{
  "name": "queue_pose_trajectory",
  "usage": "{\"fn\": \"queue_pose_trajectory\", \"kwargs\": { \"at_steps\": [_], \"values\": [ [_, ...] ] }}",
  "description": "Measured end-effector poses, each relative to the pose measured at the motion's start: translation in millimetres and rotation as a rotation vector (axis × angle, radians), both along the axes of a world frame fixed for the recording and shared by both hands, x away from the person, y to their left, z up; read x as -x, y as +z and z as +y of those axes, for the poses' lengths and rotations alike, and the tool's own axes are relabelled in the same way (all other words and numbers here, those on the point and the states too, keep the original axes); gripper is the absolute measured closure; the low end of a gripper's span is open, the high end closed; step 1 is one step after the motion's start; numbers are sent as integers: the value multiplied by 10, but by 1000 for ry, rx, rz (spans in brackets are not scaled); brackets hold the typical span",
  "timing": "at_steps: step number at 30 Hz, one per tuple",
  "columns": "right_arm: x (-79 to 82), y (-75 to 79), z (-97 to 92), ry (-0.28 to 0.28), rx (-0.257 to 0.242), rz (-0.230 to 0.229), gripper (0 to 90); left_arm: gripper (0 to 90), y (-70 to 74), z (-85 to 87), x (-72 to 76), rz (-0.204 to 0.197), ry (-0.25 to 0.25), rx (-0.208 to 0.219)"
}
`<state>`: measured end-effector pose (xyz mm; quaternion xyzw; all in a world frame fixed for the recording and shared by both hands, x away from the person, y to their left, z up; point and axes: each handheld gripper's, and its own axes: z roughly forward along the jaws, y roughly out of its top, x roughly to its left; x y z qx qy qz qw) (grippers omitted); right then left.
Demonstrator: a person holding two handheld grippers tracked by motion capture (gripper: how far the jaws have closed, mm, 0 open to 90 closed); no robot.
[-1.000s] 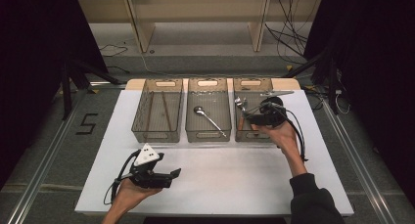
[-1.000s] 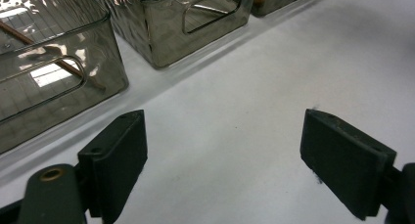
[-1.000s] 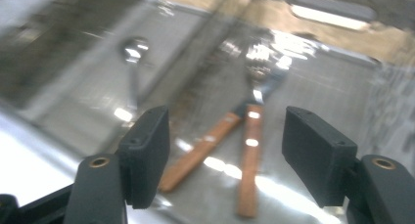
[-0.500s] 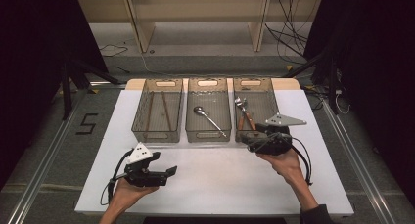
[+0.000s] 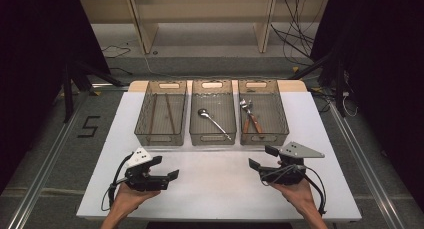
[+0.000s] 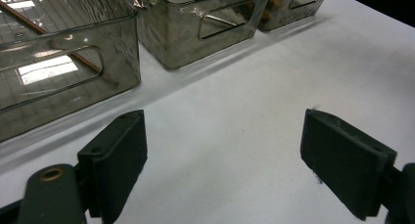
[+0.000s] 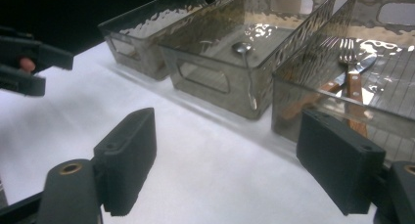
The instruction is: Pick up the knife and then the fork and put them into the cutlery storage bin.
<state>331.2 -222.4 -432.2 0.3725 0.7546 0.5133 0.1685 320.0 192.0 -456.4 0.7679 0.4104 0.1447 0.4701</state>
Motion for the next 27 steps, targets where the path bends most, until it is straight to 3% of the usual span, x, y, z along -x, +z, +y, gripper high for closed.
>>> {"fn": "queue_pose_trajectory", "kwargs": {
  "at_steps": [7,14,21,27],
  "values": [
    [133,-137,-12,12,-8,-20,221,170,-16,-2,14,-2,-6,6],
    [217,-158,-30,17,-31,-40,220,169,-27,9,24,-5,-6,11],
    [221,-199,-51,10,-25,-27,220,168,-32,-1,25,-5,-8,8],
    [225,-191,-49,10,-27,-41,221,167,-31,-1,25,-6,-8,8]
  ]
}}
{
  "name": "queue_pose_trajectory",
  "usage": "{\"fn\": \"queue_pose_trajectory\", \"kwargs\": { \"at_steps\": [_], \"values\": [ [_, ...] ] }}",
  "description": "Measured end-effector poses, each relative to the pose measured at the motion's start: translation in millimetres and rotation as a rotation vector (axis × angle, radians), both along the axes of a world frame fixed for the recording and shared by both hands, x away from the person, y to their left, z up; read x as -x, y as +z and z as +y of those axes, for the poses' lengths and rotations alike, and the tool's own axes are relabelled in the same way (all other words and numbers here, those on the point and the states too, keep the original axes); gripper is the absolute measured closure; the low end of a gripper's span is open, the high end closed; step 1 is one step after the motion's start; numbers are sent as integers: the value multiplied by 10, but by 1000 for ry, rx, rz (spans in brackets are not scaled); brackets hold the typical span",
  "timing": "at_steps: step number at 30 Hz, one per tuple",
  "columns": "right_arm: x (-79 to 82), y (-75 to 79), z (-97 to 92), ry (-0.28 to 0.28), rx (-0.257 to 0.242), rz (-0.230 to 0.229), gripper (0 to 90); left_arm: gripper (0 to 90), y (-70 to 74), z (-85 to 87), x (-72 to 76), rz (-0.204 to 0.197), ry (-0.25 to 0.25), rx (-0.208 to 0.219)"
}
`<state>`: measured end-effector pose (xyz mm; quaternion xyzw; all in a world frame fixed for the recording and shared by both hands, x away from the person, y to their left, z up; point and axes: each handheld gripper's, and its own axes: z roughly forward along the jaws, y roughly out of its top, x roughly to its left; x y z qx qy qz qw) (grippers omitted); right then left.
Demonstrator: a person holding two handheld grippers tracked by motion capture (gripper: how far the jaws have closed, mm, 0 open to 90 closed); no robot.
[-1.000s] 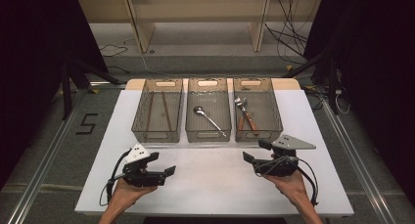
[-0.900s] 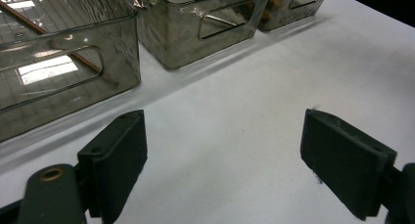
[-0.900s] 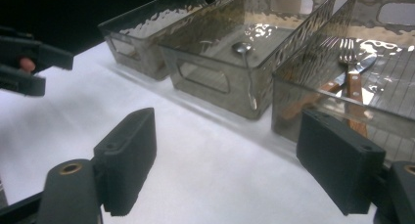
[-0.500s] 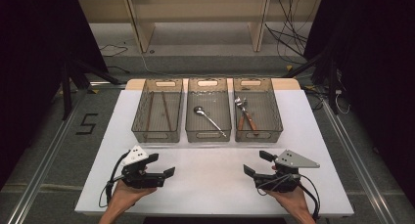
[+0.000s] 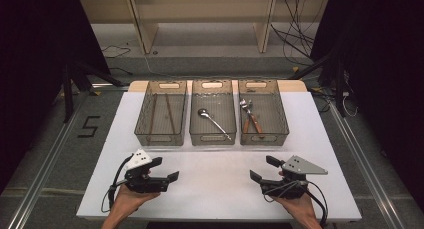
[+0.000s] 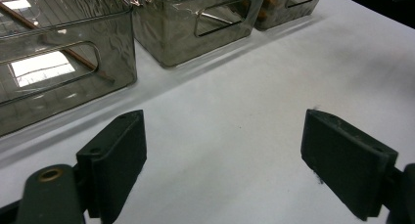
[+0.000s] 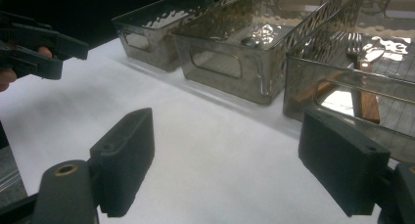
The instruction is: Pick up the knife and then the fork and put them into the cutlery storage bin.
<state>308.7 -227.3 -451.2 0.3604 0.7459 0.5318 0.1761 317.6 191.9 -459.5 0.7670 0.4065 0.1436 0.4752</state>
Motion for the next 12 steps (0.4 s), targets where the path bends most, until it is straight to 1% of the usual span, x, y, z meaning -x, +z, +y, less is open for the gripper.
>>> {"fn": "queue_pose_trajectory", "kwargs": {
  "at_steps": [12],
  "values": [
    [8,3,5,3,-2,-1,221,167,1,-4,-1,1,-2,0]
  ]
}}
